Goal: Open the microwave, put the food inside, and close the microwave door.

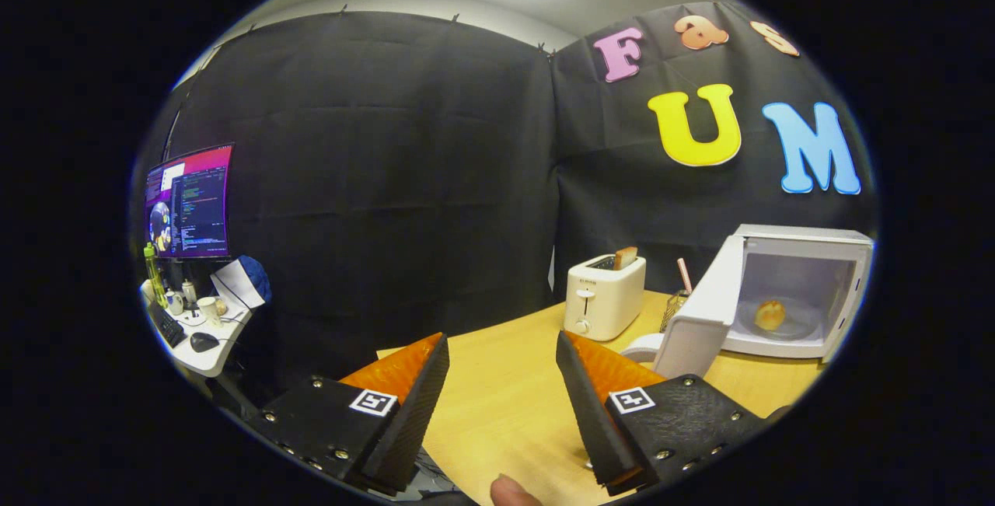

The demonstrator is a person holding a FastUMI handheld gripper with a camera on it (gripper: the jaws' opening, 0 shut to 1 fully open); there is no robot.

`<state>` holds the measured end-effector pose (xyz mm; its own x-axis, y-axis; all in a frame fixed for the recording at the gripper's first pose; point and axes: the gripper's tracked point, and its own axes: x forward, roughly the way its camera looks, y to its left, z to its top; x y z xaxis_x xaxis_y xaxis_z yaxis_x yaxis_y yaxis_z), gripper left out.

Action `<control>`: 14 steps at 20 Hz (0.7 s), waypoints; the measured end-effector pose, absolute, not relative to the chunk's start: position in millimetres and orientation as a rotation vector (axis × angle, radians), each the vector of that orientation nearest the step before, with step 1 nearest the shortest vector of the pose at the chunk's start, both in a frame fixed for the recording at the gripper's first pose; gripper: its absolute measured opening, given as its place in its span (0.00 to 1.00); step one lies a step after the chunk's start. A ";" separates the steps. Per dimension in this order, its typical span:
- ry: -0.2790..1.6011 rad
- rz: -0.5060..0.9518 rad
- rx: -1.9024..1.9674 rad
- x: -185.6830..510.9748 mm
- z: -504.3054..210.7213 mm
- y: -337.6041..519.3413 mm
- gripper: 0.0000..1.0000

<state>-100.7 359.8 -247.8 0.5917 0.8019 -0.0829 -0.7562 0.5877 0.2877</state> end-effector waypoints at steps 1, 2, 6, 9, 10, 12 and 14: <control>0.223 0.893 0.215 -94.6 -255.1 359.4 0.81; 0.236 0.866 0.192 -87.1 -265.1 359.2 0.63; 0.286 0.833 0.147 -72.0 -295.4 355.9 0.35; 0.282 0.815 0.131 -67.4 -301.6 345.7 0.17; 0.266 0.793 0.109 -66.1 -302.2 338.8 0.17; 0.223 0.753 0.069 -67.2 -297.4 322.1 0.17; 0.204 0.730 0.056 -67.0 -297.3 307.5 0.17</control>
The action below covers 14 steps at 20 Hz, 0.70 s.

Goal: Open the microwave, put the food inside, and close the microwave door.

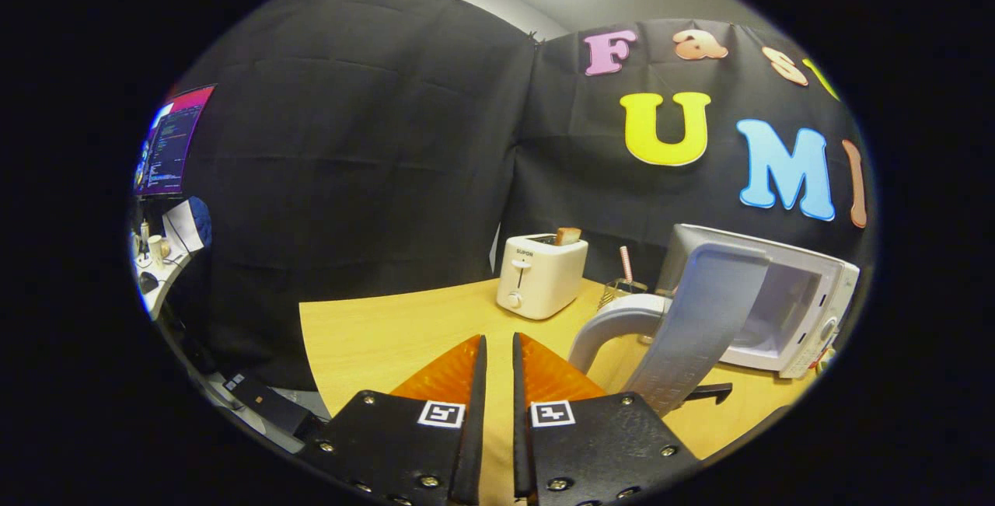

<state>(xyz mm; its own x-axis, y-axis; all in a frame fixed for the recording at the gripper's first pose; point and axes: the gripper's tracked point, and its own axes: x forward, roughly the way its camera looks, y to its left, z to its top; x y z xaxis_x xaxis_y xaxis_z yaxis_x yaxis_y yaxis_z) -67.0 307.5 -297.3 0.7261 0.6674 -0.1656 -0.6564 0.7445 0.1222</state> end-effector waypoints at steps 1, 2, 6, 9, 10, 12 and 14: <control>0.209 0.724 0.061 -66.2 -298.9 300.1 0.17; 0.220 0.717 0.064 -66.0 -300.0 291.9 0.17; 0.267 0.649 0.105 -60.3 -307.0 244.0 0.17; 0.284 0.595 0.134 -47.7 -315.4 206.2 0.17; 0.290 0.570 0.140 -41.7 -318.8 192.2 0.17; 0.305 0.505 0.145 -25.7 -329.5 163.6 0.17; 0.313 0.440 0.152 -6.1 -338.8 136.0 0.17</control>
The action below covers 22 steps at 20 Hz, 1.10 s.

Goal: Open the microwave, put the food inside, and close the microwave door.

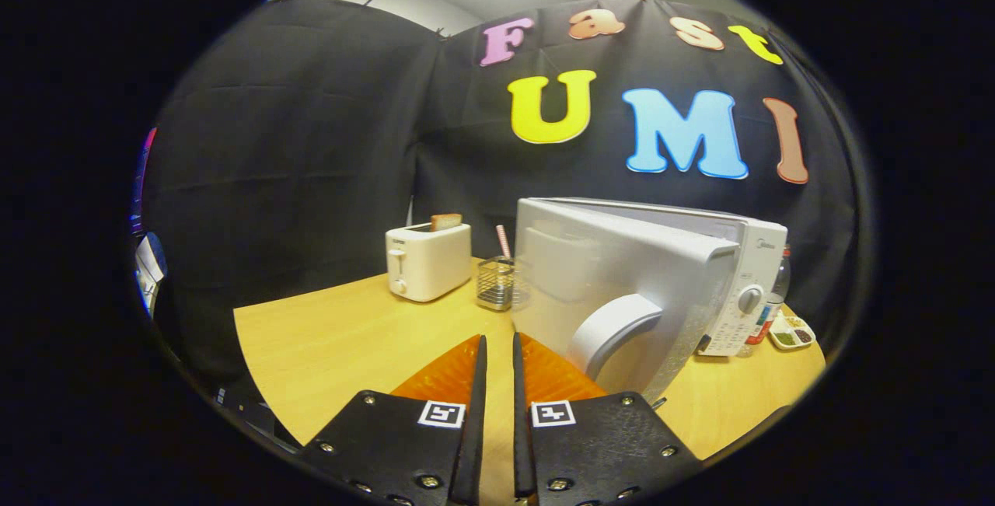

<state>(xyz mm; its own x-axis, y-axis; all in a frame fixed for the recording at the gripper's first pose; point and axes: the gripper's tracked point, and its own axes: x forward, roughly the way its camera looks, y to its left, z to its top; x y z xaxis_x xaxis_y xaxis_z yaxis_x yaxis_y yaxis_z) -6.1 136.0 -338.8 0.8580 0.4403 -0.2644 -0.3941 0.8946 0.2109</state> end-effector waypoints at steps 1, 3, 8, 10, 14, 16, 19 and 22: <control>0.322 0.405 0.153 1.6 -343.4 120.5 0.17; 0.335 0.374 0.185 19.5 -351.3 100.4 0.17; 0.353 0.248 0.220 68.5 -366.6 45.9 0.01; 0.349 0.185 0.210 88.7 -372.7 22.9 0.01; 0.328 0.099 0.203 122.5 -373.9 -6.1 0.01; 0.298 0.054 0.171 137.7 -373.0 -18.3 0.01; 0.300 0.023 0.143 153.0 -382.7 -21.7 0.01; 0.304 0.003 0.136 172.4 -391.5 -20.3 0.01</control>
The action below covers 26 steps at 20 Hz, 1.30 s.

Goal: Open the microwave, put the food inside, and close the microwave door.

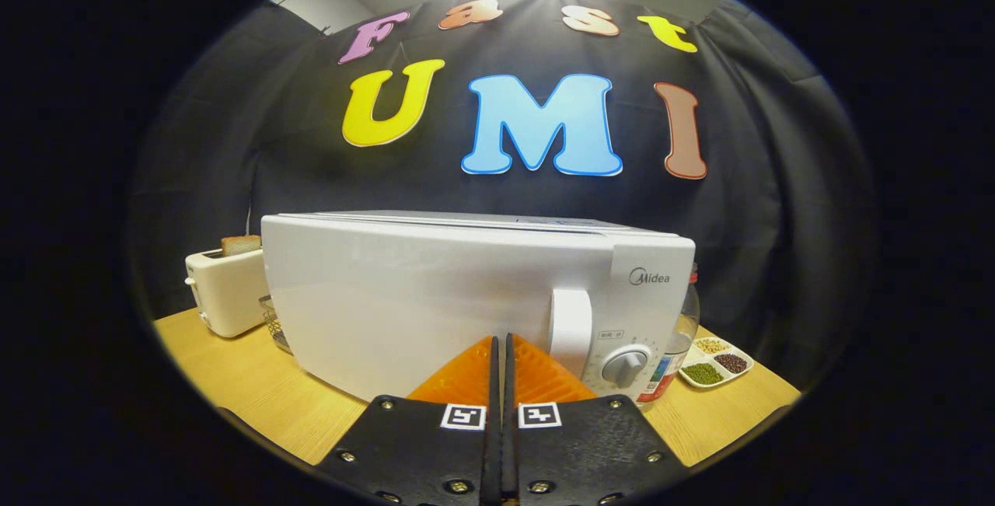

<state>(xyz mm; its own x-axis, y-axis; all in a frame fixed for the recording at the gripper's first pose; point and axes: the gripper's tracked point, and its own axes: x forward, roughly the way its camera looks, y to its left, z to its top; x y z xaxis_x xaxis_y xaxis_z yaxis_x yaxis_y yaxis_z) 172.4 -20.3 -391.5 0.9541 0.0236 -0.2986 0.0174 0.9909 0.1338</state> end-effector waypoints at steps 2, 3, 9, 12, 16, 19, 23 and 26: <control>0.281 -0.037 0.111 179.4 -389.3 -21.4 0.02; 0.303 -0.032 0.088 185.8 -397.9 -20.3 0.02; 0.339 -0.021 0.086 177.3 -395.1 -13.1 0.09; 0.361 0.009 0.126 157.8 -378.2 -11.6 0.09; 0.354 0.057 0.179 113.0 -339.3 -2.9 0.09; 0.265 0.076 0.128 80.5 -278.5 -4.5 0.09; 0.172 0.064 0.117 42.8 -194.6 -13.5 0.09; 0.137 0.061 0.156 26.3 -146.0 -18.2 0.09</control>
